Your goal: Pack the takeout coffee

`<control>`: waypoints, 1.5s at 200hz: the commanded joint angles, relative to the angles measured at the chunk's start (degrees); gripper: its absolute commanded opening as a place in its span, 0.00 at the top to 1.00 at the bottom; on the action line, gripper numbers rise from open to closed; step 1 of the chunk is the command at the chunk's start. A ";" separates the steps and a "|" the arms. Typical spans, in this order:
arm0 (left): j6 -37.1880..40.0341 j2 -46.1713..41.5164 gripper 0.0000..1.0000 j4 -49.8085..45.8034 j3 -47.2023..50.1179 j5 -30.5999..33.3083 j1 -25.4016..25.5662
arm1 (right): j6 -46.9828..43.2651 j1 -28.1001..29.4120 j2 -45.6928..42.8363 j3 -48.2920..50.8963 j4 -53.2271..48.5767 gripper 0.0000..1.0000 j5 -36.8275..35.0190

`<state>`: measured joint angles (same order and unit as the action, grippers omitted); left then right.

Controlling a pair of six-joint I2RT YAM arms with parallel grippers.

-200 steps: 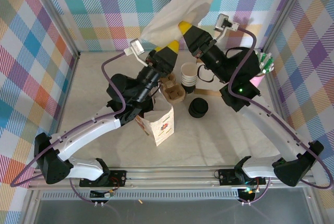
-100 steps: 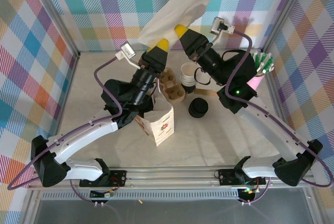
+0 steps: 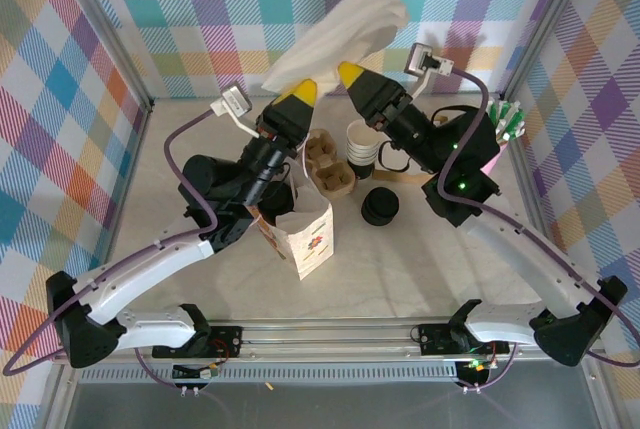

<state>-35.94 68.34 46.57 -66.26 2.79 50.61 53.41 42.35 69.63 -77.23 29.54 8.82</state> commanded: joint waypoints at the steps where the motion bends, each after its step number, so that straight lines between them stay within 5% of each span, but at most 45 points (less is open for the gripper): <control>1: 1.76 -1.95 1.00 -3.75 -1.54 -6.83 0.37 | -2.58 0.19 -1.93 0.09 2.44 0.52 4.43; 53: 0.53 -4.12 1.00 -9.04 -0.98 -10.07 0.30 | -5.21 0.02 -1.95 -3.38 -0.53 0.38 13.41; 91: -0.65 -6.41 1.00 -11.35 0.92 -10.00 0.37 | -9.95 -0.38 -4.70 -3.32 -3.19 0.44 13.06; 134: -1.88 -8.64 1.00 -14.20 3.03 -9.38 0.37 | -13.97 -1.22 -6.66 -4.86 -6.54 0.64 14.04; 162: -2.62 -9.15 1.00 -15.82 3.51 -9.44 0.32 | -15.37 -1.48 -7.04 -5.99 -8.07 0.59 15.26; 211: -4.43 -9.42 1.00 -16.39 3.94 -11.08 0.37 | -17.18 -1.51 -6.52 -7.52 -11.76 0.27 18.44; 280: -4.90 -11.35 1.00 -18.11 4.12 -11.13 0.37 | -20.34 -1.53 -7.84 -5.51 -16.48 0.35 15.01; 300: -4.92 -11.71 1.00 -18.66 3.30 -10.95 0.37 | -21.71 -1.49 -7.85 -4.62 -16.87 0.27 17.22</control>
<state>-40.27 58.39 27.66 -62.48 -7.68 50.61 34.52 41.15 62.92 -82.85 13.56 24.93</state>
